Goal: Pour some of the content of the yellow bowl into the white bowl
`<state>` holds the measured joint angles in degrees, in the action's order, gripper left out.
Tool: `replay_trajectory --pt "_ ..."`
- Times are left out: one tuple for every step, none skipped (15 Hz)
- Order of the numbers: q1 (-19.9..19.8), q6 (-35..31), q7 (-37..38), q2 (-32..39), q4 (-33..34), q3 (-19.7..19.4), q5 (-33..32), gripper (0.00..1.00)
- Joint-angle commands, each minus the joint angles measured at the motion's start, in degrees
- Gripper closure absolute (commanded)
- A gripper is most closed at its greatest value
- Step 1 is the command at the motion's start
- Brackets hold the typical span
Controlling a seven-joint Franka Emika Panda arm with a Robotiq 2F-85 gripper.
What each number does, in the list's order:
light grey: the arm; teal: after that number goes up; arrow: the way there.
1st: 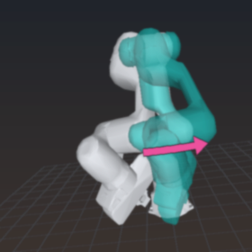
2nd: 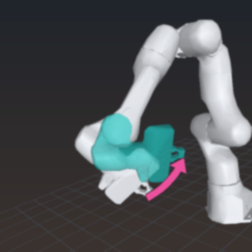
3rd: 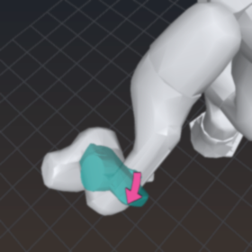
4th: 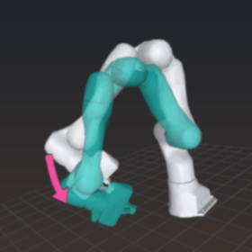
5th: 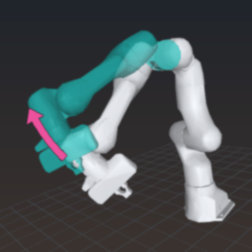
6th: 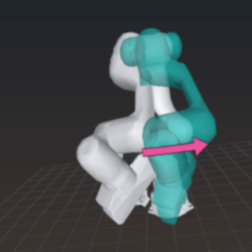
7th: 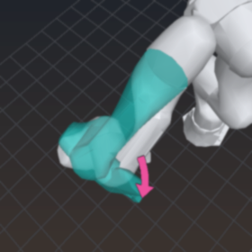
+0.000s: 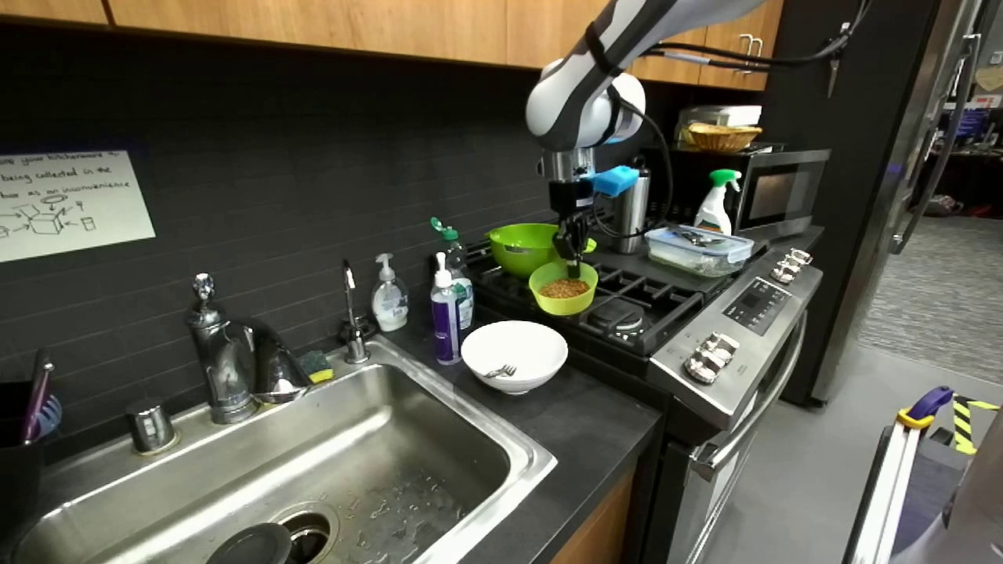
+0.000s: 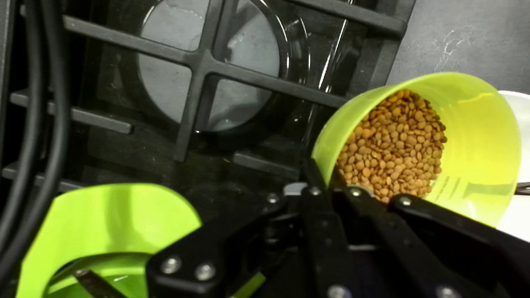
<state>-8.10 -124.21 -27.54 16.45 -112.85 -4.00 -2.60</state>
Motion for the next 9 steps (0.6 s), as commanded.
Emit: replay_trajectory --pt "0.32 2.04 1.15 0.68 1.95 0.3 -2.12 0.99" --pt "0.39 2.11 1.13 0.61 1.84 0.3 -2.43 0.99" --pt "0.49 2.25 1.24 0.65 1.93 0.28 -2.66 0.99" --pt "0.53 2.31 1.28 0.68 1.95 0.27 -2.84 0.99" --pt "0.58 2.23 1.39 0.75 1.95 0.23 -3.11 0.99" --pt "0.65 2.38 1.48 0.78 2.03 0.23 -3.37 0.99" --pt "0.73 2.28 1.62 0.83 2.03 0.2 -3.77 0.99" --pt "0.84 2.37 1.83 0.84 2.1 0.18 -4.17 0.99" --pt "0.94 2.38 1.95 0.86 2.16 0.18 -4.58 0.99"
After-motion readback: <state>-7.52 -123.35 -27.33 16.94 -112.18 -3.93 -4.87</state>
